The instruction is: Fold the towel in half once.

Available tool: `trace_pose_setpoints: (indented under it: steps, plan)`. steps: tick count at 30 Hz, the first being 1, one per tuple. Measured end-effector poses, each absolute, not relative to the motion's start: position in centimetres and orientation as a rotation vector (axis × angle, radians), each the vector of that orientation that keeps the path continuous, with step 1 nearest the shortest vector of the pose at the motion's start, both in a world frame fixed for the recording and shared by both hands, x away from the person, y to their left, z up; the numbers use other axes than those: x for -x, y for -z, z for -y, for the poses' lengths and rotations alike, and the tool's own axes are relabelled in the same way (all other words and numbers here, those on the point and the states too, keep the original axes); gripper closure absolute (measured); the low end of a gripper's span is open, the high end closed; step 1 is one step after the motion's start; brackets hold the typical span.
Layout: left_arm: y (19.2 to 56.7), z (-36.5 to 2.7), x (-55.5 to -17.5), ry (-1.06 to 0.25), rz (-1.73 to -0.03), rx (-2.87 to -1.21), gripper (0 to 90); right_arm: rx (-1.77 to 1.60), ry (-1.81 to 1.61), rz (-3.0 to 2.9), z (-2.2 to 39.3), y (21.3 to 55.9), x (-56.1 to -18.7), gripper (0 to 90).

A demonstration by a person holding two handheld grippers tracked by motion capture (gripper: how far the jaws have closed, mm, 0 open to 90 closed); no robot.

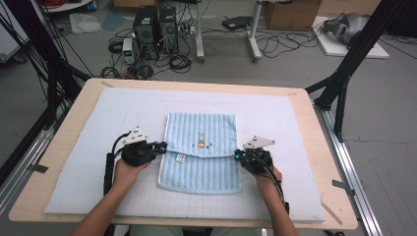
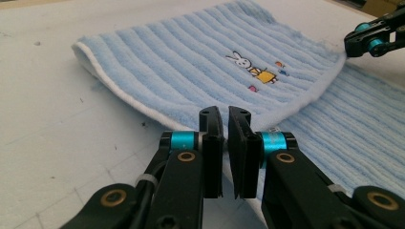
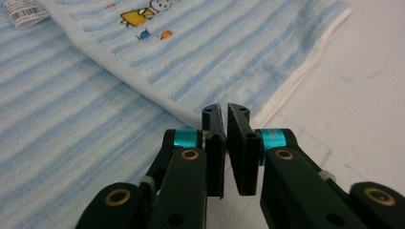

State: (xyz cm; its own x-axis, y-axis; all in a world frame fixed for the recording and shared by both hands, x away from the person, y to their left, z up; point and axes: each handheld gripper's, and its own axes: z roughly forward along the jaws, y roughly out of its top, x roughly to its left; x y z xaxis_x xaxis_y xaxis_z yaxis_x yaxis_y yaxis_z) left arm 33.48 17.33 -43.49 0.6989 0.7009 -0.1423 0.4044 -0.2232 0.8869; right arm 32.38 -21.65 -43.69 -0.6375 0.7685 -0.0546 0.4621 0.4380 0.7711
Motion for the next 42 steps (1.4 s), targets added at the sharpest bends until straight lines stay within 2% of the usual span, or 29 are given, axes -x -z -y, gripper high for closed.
trace_pose_setpoints:
  steps: [1, 2, 3, 4, 8, 14, 15, 18, 21, 22, 28, 42]
  plan:
    - [43.5, -17.4, -33.5, -0.353, -0.881, -1.841, 81.7, -1.044, -1.071, -2.283, 21.7, 43.5, -32.3, 85.9]
    - [43.5, -17.4, -33.6, -0.362, -0.909, -1.819, 74.4, -1.044, -1.093, -2.272, 21.8, 43.3, -32.2, 86.0]
    - [43.5, -17.5, -33.7, -0.361, -0.927, -1.804, 61.5, -1.043, -1.109, -2.265, 21.8, 43.1, -32.2, 86.1]
    - [43.5, -17.6, -33.7, -0.362, -0.924, -1.797, 54.7, -1.047, -1.123, -2.261, 21.8, 43.0, -32.1, 86.1]
    - [43.2, -17.3, -33.5, -0.357, -0.835, -1.826, 53.1, -1.061, -1.140, -2.257, 21.8, 43.0, -32.2, 86.1]
    - [44.4, -15.4, -33.7, -0.370, -0.755, -1.997, 51.9, -1.077, -1.148, -2.266, 21.9, 43.1, -32.2, 86.0]
    - [44.6, -15.1, -33.7, -0.385, -0.749, -2.026, 52.6, -1.079, -1.148, -2.267, 21.9, 43.1, -32.2, 86.0]
    - [45.0, -14.5, -33.9, -0.421, -0.771, -2.081, 62.4, -1.081, -1.154, -2.265, 22.0, 43.0, -32.2, 85.9]
    - [44.7, -14.7, -33.8, -0.468, -0.773, -2.081, 83.0, -1.083, -1.153, -2.268, 22.0, 43.1, -32.3, 85.8]
    - [44.6, -14.8, -33.8, -0.467, -0.775, -2.069, 85.5, -1.082, -1.155, -2.270, 21.9, 43.1, -32.3, 85.8]
    - [43.7, -15.7, -33.7, -0.412, -0.779, -1.972, 86.6, -1.089, -1.176, -2.251, 22.0, 43.0, -32.2, 85.7]
    - [42.6, -16.5, -30.4, -0.320, -0.736, -1.922, 86.7, -1.070, -1.261, -2.244, 22.9, 41.5, -29.5, 85.9]
